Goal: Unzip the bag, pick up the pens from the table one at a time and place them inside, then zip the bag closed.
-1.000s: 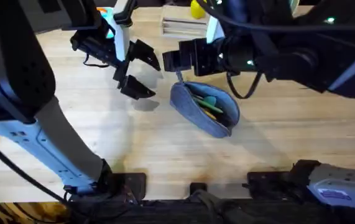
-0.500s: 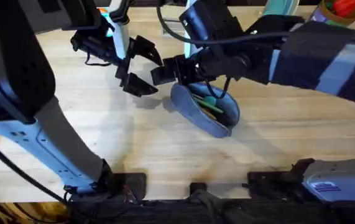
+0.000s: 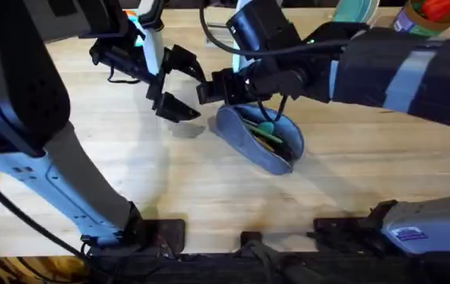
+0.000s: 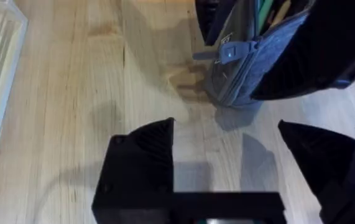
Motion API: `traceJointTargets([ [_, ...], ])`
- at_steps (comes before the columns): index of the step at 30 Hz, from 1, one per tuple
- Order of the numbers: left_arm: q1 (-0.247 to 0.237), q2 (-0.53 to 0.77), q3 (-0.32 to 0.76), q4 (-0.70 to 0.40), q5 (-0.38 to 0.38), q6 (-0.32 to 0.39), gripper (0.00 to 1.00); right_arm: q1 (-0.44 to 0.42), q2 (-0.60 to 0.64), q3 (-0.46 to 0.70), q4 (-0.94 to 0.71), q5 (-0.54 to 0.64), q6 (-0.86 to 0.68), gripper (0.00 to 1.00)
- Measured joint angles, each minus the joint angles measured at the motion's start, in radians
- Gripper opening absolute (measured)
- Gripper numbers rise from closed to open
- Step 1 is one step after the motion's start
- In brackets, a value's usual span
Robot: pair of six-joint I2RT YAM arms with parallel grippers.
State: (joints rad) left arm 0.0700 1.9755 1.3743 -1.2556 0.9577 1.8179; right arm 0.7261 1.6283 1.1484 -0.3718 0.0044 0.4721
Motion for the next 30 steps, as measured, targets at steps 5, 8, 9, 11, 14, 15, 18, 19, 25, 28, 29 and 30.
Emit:
traceJointTargets([
  [5, 0.000, 0.000, 0.000, 0.000, 0.000, 0.000, 0.994, 0.000, 0.000, 0.000, -0.008, -0.002, 0.003, 0.665],
  [8, 0.000, 0.000, 0.000, 0.000, 0.000, 0.000, 0.994, 0.000, 0.000, 0.000, -0.002, -0.002, 0.003, 0.575],
  [9, 0.000, 0.000, 0.000, 0.000, 0.000, 0.000, 0.994, 0.000, 0.000, 0.000, -0.002, -0.002, 0.003, 0.559],
  [11, 0.000, 0.000, 0.000, 0.000, 0.000, 0.000, 0.994, 0.000, 0.000, 0.000, -0.003, -0.003, 0.003, 0.548],
  [14, 0.000, 0.000, 0.000, 0.000, 0.000, 0.000, 0.993, 0.000, 0.000, 0.000, -0.003, -0.003, 0.003, 0.520],
  [15, 0.000, 0.000, 0.000, 0.000, 0.000, 0.000, 0.993, 0.000, 0.000, 0.000, -0.003, -0.003, 0.003, 0.493],
  [18, 0.000, 0.000, 0.000, 0.000, 0.000, 0.000, 0.993, 0.000, 0.000, 0.000, -0.003, -0.003, 0.003, 0.292],
  [19, 0.000, 0.000, 0.000, 0.000, 0.000, 0.000, 0.993, 0.000, 0.000, 0.000, -0.003, -0.003, 0.002, 0.157],
  [25, 0.000, 0.000, 0.000, 0.000, 0.000, 0.000, 0.994, 0.000, 0.000, 0.000, -0.003, -0.002, 0.006, 0.033],
  [28, 0.000, 0.000, 0.000, 0.000, 0.000, 0.000, 0.994, 0.000, 0.000, 0.000, -0.003, -0.003, 0.006, 0.031],
  [29, 0.000, 0.000, 0.000, 0.000, 0.002, 0.000, 0.994, 0.000, 0.000, 0.000, -0.003, -0.003, 0.006, 0.031],
  [30, 0.000, 0.000, 0.000, 0.000, 0.006, 0.000, 0.993, 0.000, -0.001, 0.000, -0.003, -0.002, 0.006, 0.031],
])
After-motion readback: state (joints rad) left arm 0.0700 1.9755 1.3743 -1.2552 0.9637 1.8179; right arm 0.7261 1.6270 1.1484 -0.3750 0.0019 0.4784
